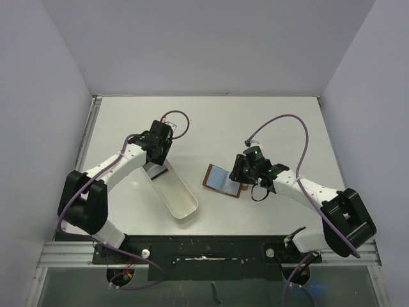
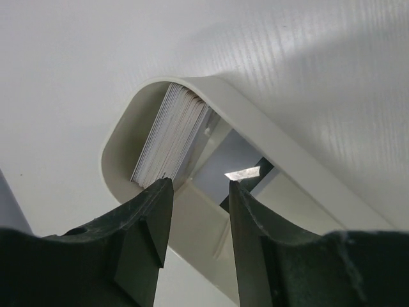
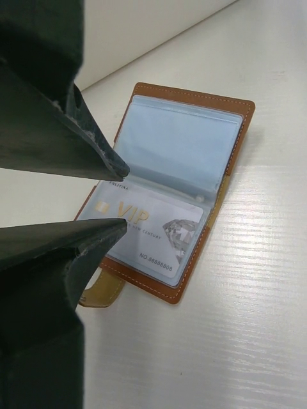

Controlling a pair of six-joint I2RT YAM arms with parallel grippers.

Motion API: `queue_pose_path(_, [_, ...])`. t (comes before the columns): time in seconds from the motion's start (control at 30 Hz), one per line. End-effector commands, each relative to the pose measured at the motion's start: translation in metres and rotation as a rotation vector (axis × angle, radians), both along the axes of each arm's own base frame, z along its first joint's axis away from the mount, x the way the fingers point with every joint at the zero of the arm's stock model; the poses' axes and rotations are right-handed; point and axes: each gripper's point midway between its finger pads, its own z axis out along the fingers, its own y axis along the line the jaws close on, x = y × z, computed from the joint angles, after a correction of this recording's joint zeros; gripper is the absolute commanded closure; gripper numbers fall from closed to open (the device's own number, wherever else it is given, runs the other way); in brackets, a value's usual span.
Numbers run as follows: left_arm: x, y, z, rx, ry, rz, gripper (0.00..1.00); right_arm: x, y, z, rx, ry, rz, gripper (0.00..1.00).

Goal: Put the credit cards into the card holder
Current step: Pick up the credit card from the storage box.

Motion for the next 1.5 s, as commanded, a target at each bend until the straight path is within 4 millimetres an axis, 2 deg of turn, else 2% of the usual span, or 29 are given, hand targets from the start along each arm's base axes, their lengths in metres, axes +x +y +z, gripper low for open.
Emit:
queue_pose_path(0.0, [0.021,0.01,0.011,0.065,-0.091,0.015,0.6,0.017,0.015,0.024,0.046,-0.086,0.026,0.68])
queue_pose_path(0.1, [0.022,0.018,0.003,0.118,-0.078,0.04,0.6,0.016,0.015,0.025,0.052,-0.092,0.028,0.68])
queue_pose_path(0.57, [0.029,0.028,-0.012,0.218,-0.044,0.056,0.61,0.013,0.009,0.028,0.06,-0.117,0.033,0.69])
queue_pose_path(0.83, [0.033,0.031,-0.011,0.257,-0.057,0.073,0.66,0.013,0.005,0.031,0.073,-0.126,0.018,0.69])
queue_pose_path(0.93, [0.033,0.032,-0.01,0.29,-0.061,0.075,0.71,0.013,0.005,0.03,0.076,-0.121,0.019,0.69])
queue_pose_path(1.47, [0.031,0.023,-0.002,0.305,-0.06,0.055,0.83,0.012,0.0,0.033,0.069,-0.136,0.002,0.69])
